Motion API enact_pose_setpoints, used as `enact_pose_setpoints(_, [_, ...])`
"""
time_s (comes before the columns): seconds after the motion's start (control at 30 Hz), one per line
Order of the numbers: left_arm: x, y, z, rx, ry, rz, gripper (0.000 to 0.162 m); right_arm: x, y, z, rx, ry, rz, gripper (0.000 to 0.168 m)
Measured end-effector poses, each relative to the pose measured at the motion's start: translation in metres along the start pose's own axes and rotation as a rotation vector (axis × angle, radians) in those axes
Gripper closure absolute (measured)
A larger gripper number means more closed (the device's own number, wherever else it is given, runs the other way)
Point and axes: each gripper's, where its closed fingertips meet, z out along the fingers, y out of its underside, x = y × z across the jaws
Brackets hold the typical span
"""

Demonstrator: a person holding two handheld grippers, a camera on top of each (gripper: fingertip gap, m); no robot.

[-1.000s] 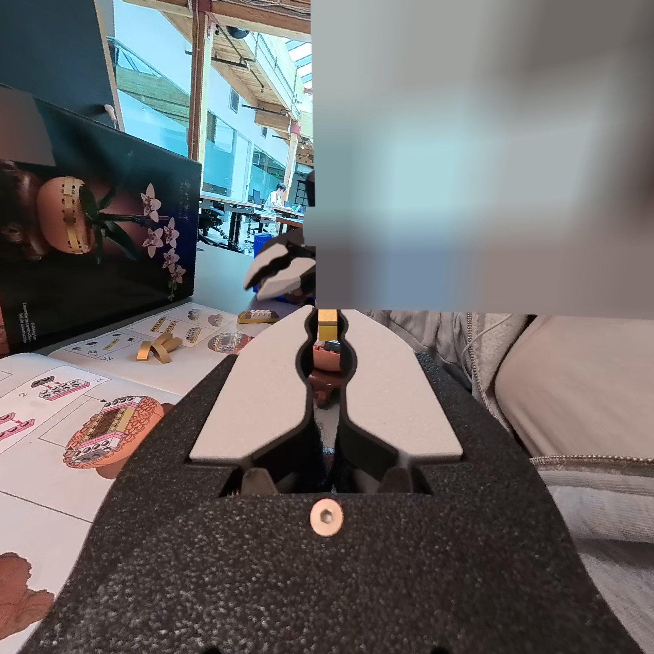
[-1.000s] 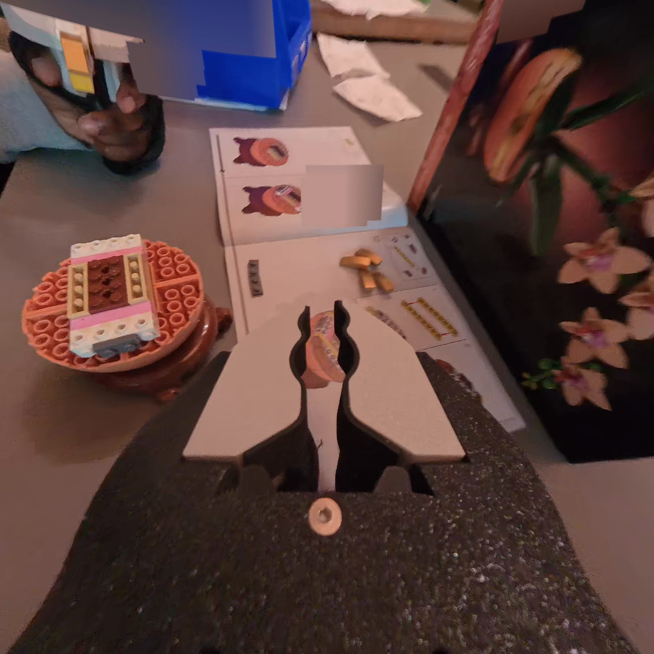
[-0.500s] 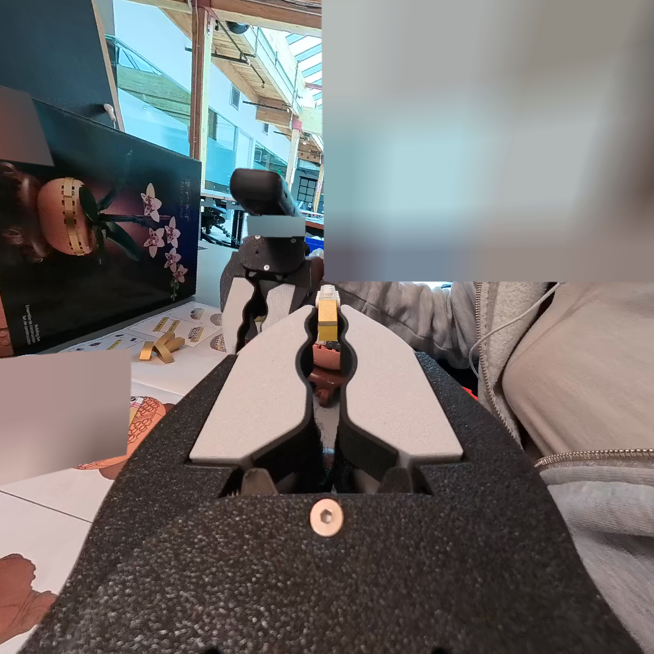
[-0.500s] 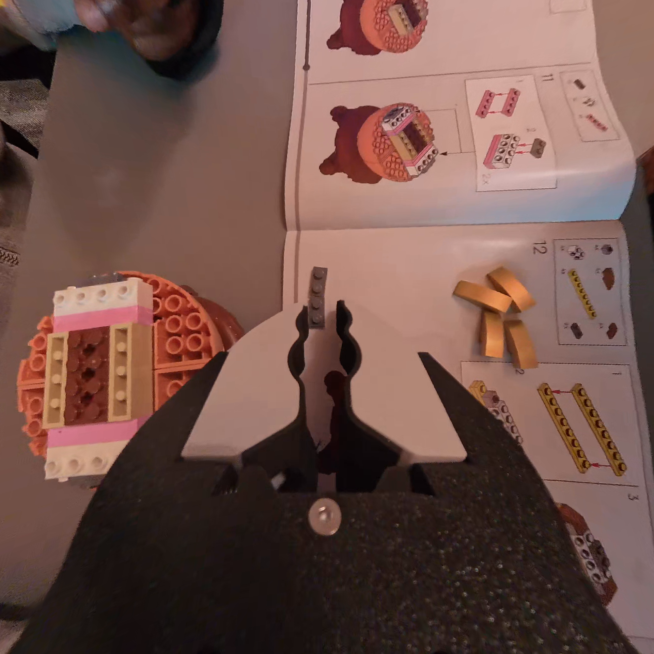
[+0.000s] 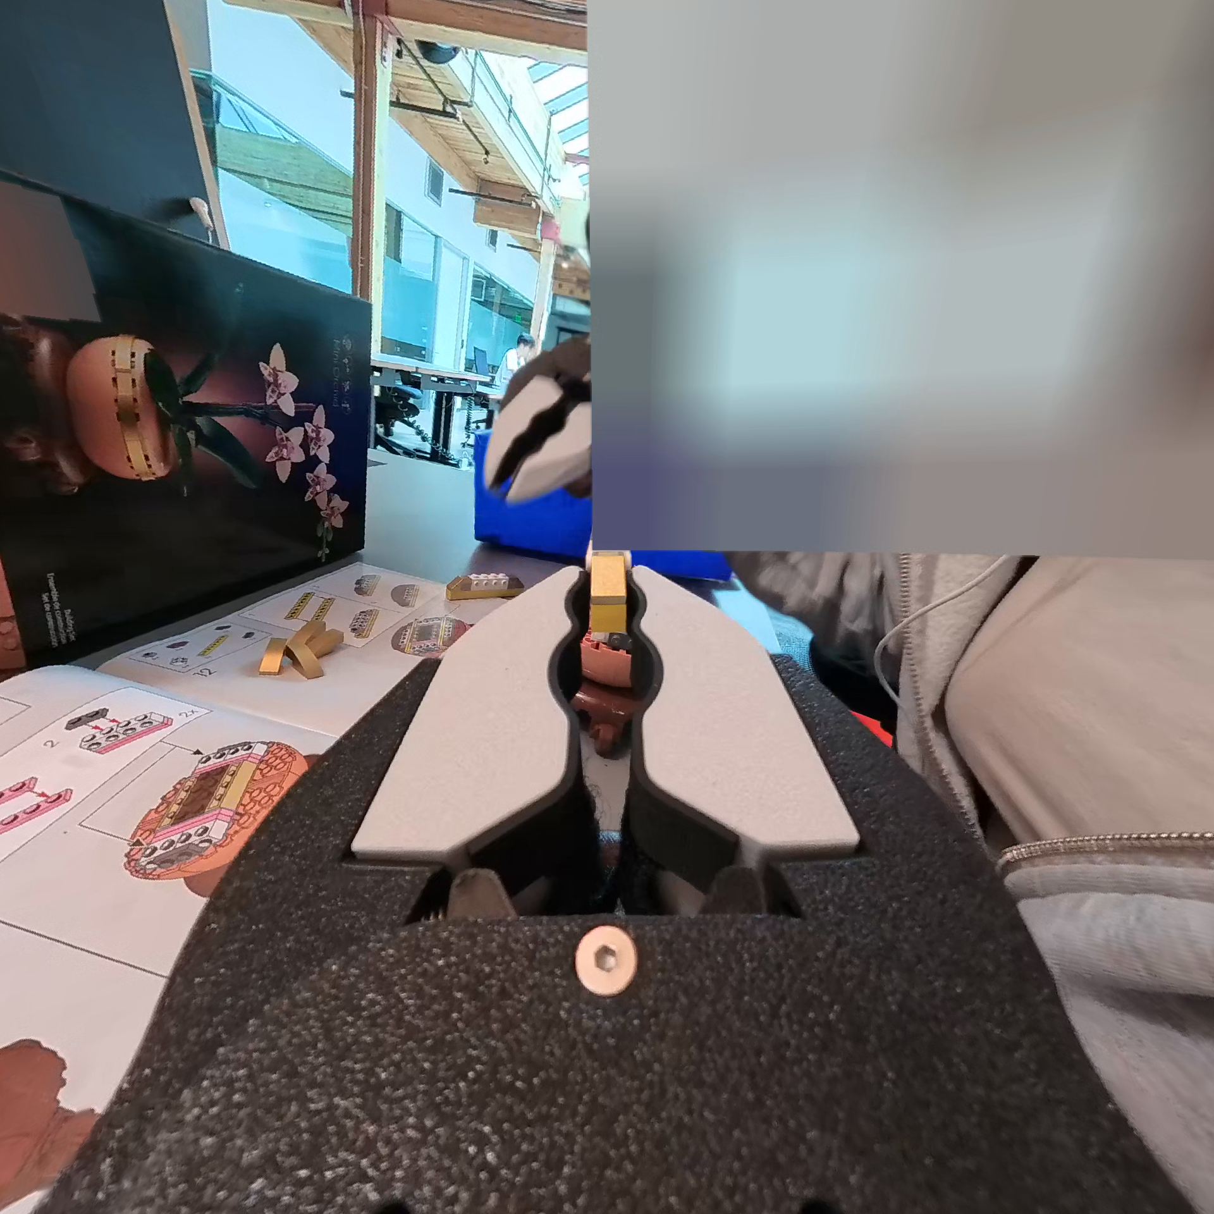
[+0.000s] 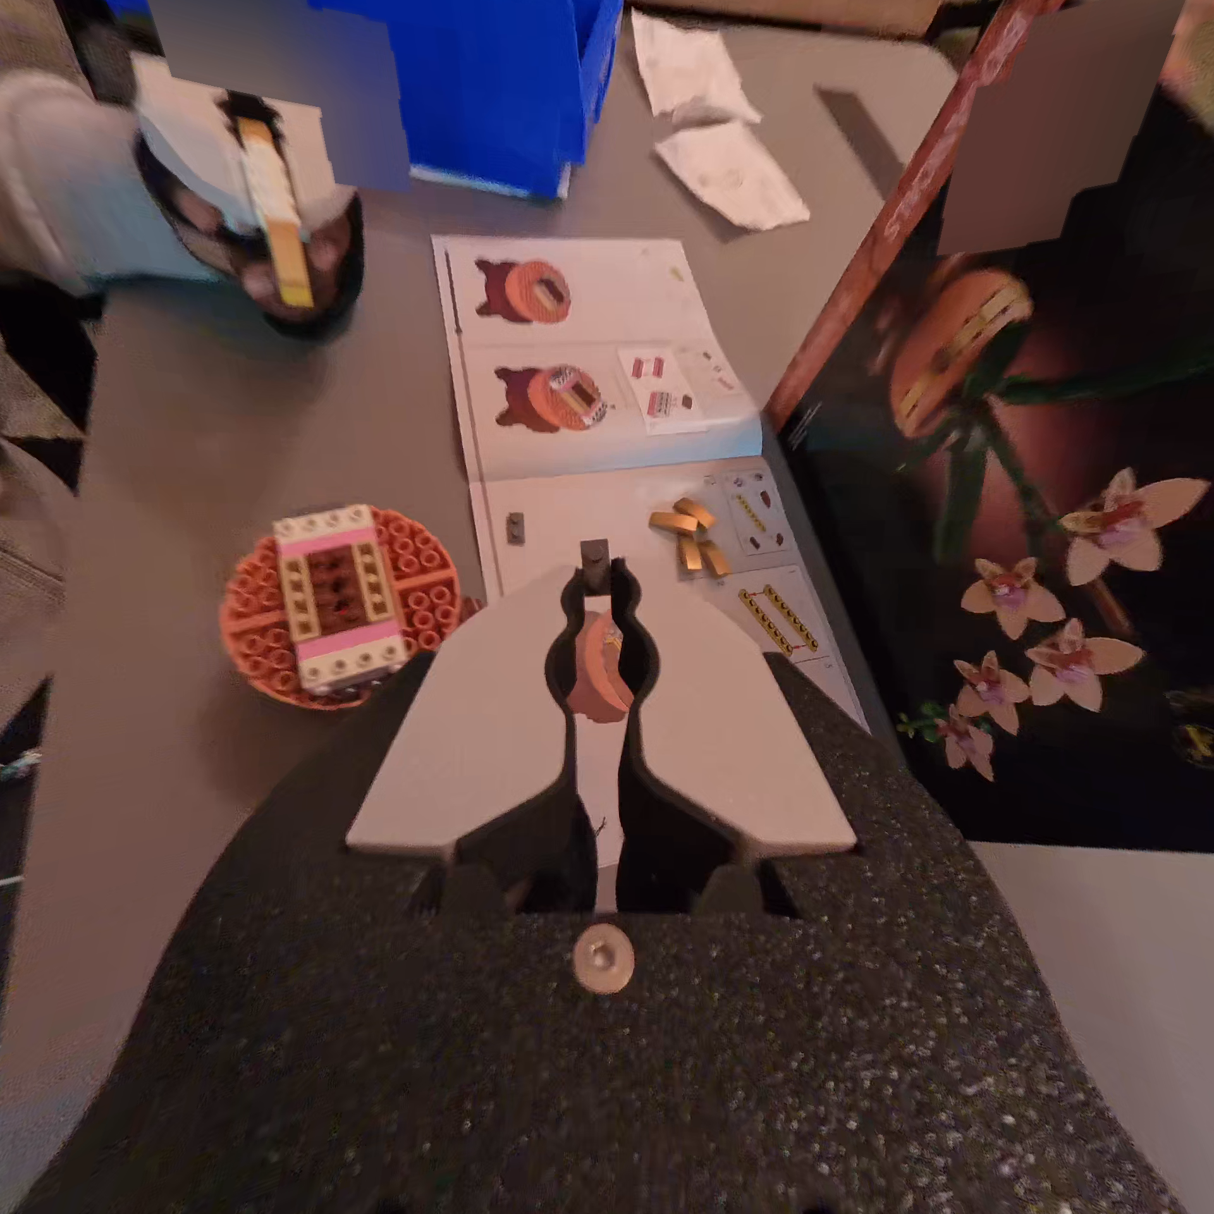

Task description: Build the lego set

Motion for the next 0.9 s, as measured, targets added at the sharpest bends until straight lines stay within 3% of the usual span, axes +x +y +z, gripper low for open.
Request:
enact_pose_setpoints(0.13, [0.006, -0.003, 0.004, 0.024, 0.025, 0.004, 0.153, -0.025, -0.034, -0.007, 0.037, -0.047, 0.026, 0.161])
enact_pose_setpoints(0.33, [0.019, 0.006, 0.011, -0.038, 0.055, 0.097, 0.153, -0.094, -0.089, 0.027, 0.015, -0.236, -0.022, 0.161])
enact_pose_setpoints(0.5, [0.027, 0.005, 0.012, -0.033, 0.08, 0.137, 0.155, -0.118, -0.094, 0.051, -0.071, -0.291, -0.026, 0.161])
enact_pose_setpoints(0.67, [0.026, -0.011, 0.004, 0.074, 0.085, 0.092, 0.155, -0.118, -0.106, 0.057, 0.026, -0.343, 0.113, 0.161])
enact_pose_setpoints(0.9, [0.027, -0.017, 0.001, 0.11, 0.09, 0.094, 0.155, -0.123, -0.109, 0.062, -0.013, -0.355, 0.076, 0.161])
